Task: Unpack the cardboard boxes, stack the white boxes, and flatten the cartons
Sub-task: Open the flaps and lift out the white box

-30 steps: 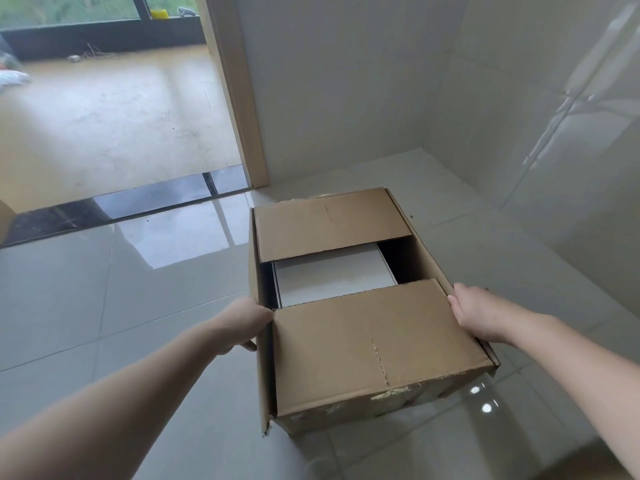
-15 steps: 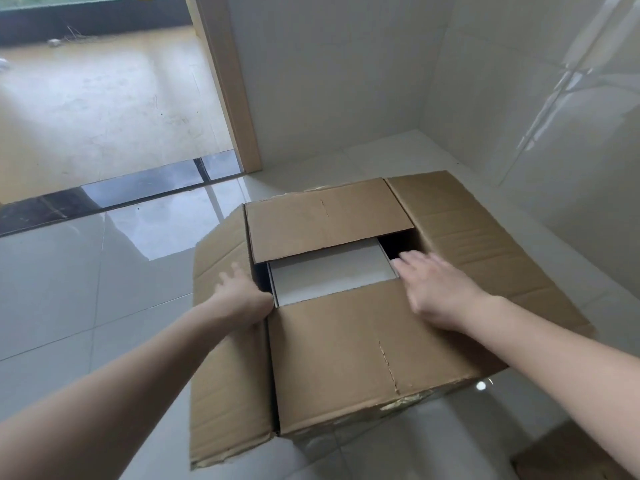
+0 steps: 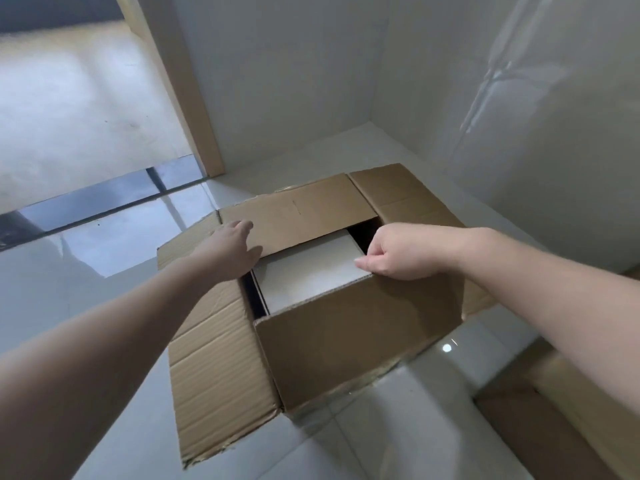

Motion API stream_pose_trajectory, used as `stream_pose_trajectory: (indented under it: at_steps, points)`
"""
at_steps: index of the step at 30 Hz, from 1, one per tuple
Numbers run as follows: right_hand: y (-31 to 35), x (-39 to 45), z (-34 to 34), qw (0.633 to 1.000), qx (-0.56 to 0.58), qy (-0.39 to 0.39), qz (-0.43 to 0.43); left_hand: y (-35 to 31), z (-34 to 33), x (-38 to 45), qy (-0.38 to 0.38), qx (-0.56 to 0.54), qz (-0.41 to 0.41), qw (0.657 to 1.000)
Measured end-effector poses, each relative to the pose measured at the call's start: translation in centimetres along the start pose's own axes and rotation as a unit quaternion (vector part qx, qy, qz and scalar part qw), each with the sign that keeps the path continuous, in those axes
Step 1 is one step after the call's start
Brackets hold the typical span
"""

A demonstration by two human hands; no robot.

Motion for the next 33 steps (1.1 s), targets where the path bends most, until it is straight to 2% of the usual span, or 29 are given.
stream_pose_trajectory:
  at_steps: [4,6,10,17,21,24,26,30,33]
  points:
    - [-0.8,-4.9,-1.3,0.981,-0.069,0.174,-0.044,-3.0,1.2,1.3,0.002,0.026,-0.056,0.998]
    - [-1.9,-6.6,-3.6,0.967,-0.114,0.217,-0.071,-4.1,1.2,1.8,0.003,0.035,-0.093,0.995]
    - [-2.1,-6.6,-9.0,0.963,-0.183,0.196,-0.033,-4.9,0.2,2.5,0.001,0.05,-0.128,0.99]
    - [-2.1,-3.7,-13.6,0.964,-0.184,0.193,0.005,-4.0,-2.2,3.0,-0.026,0.047,-0.149,0.987]
    - [-1.7,-2.1,-15.6,0.966,-0.236,0.094,0.042,-3.3,-3.1,3.8,-0.025,0.053,-0.146,0.988]
    - [-1.4,-1.7,-16.6,0.939,-0.322,0.034,0.113,-2.8,-3.9,4.0,-0.023,0.072,-0.152,0.985]
    - [-1.4,-1.5,-16.1,0.924,-0.359,-0.018,0.13,-2.4,-4.1,4.0,-0.026,0.094,-0.154,0.983]
    - [-1.5,-1.0,-16.8,0.945,-0.295,0.065,0.127,-0.9,-3.6,4.0,-0.019,0.136,-0.123,0.983]
    - [-2.0,-1.2,-15.3,0.963,-0.226,0.107,0.102,-1.1,-2.9,3.8,-0.036,0.142,-0.147,0.978]
Point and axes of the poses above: each hand's wrist, its own x-axis towards the middle knuckle, its own z-axis out of the back of the hand, y = z × x, the point moved 5 cm from there along x, towards the middle knuckle, and after that the axes turned 12 degrees about -z, right-handed, at the moved point
